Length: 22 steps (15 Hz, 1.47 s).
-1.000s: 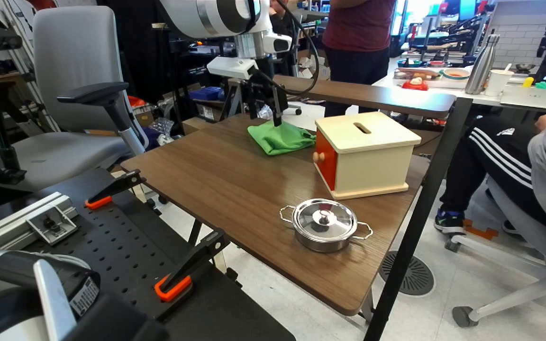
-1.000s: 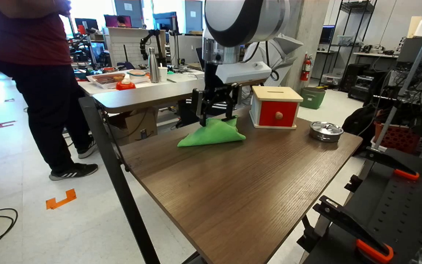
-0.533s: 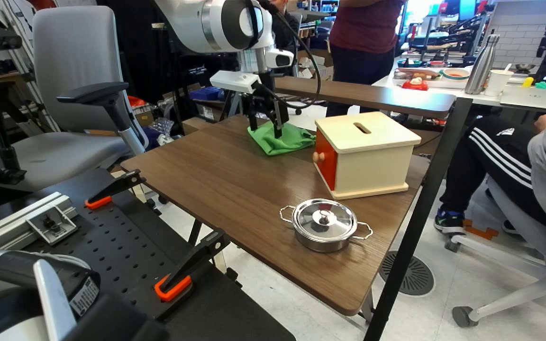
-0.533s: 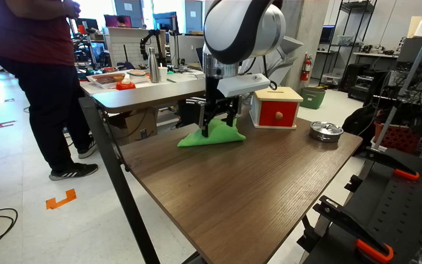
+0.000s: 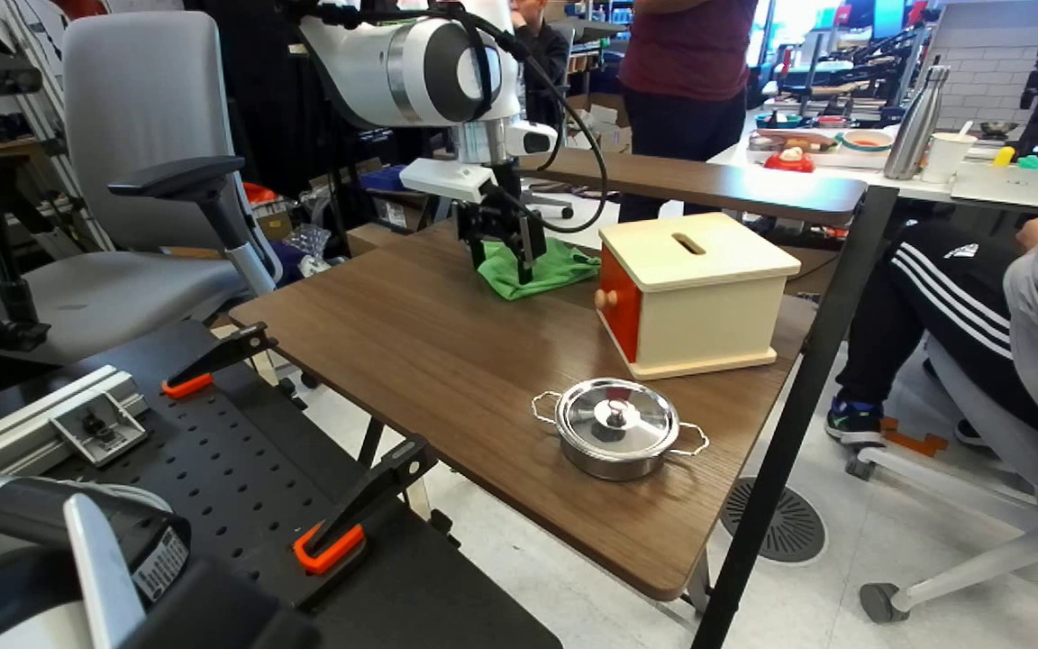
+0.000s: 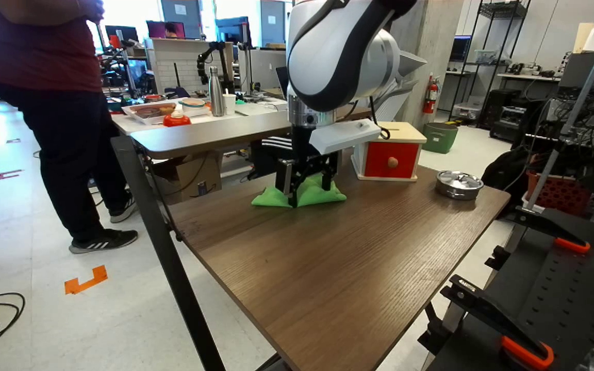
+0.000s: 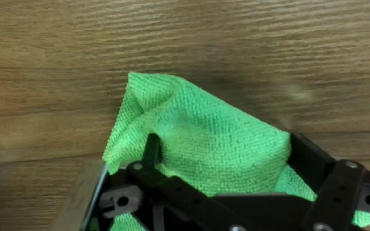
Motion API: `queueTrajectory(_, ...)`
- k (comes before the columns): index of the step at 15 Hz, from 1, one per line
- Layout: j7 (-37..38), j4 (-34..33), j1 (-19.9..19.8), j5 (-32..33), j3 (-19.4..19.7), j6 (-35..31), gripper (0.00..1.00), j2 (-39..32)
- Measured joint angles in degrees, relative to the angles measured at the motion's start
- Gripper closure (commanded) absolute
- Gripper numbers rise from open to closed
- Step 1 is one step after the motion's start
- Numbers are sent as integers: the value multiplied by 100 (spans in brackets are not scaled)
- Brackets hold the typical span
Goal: Slide the green cloth forward
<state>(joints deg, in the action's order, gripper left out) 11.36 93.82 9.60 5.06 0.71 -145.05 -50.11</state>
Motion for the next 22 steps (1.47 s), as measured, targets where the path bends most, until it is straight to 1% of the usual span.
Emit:
queueTrajectory(8,-12,67,49,-5,-50,154,0,0)
queueTrajectory(17,-12,580,291,-5,-168,169,0,106)
queueTrajectory(22,-133,949,329,-1,-301,217,0,300)
